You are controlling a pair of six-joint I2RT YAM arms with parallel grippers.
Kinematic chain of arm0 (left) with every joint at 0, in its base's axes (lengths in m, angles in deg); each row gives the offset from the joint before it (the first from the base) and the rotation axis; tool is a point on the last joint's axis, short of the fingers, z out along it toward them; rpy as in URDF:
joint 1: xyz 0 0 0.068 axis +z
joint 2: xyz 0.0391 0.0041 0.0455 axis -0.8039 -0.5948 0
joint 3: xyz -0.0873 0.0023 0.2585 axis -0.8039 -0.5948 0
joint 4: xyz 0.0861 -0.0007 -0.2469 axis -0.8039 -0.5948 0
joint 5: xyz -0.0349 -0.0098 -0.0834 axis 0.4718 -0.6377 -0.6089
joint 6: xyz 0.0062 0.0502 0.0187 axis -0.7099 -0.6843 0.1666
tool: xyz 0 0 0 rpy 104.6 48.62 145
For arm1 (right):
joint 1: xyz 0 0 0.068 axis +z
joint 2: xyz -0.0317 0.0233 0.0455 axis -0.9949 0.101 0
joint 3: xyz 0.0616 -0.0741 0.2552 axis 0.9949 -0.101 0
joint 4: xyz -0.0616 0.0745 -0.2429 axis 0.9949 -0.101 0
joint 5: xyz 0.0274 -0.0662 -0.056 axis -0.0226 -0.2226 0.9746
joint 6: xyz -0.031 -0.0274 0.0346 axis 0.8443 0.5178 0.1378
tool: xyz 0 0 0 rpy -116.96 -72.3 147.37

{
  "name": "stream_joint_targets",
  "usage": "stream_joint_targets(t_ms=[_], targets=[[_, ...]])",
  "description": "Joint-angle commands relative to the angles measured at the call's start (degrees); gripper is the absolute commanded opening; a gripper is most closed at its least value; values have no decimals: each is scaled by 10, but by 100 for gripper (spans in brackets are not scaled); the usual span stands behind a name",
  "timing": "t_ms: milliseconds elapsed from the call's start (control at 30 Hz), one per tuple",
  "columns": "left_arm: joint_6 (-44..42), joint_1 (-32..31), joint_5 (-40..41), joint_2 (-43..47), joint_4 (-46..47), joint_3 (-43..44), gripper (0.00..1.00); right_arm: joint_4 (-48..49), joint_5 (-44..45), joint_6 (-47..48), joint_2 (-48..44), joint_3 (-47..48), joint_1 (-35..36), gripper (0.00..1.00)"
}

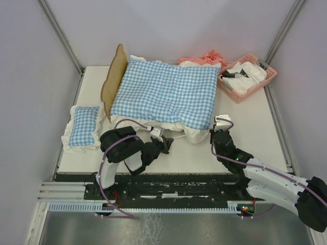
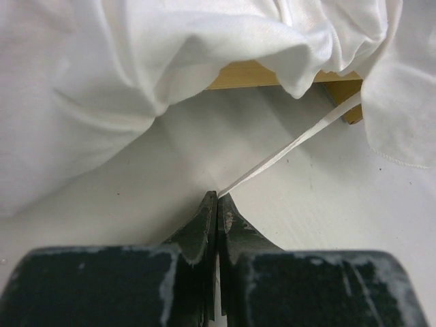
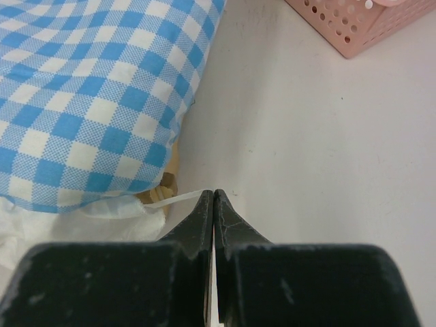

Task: Set up the pet bed
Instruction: Tie the ropes to the bed frame.

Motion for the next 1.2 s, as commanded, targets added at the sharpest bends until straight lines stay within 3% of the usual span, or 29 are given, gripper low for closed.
stream_joint_targets(t_ms=[0,267,367,433,600,767,933,1067,1167], targets=[[16,14,32,15,-7,-18,3,58,44,27,3,31,-26,2],[27,17,29,10,-3,-18,3,51,33,20,-5,20,-34,2],[32,17,30,10,3,-16,3,26,-34,8,-13,23,-34,2],[36,17,34,15,14,-19,15,-14,-95,-4,-13,34,-34,4],[34,17,42,86,-2,-43,39,-175,-112,-52,-25,80,-34,30],[25,17,67,221,-198,-27,48,-278,-82,-101,-65,134,-33,51],[4,17,121,363,-408,0,53,-278,-77,-124,-70,175,-34,67],[-31,26,173,468,-592,53,59,-255,-59,-118,-25,206,-39,72],[-49,41,184,520,-673,93,70,-252,-57,-107,25,240,-54,73]])
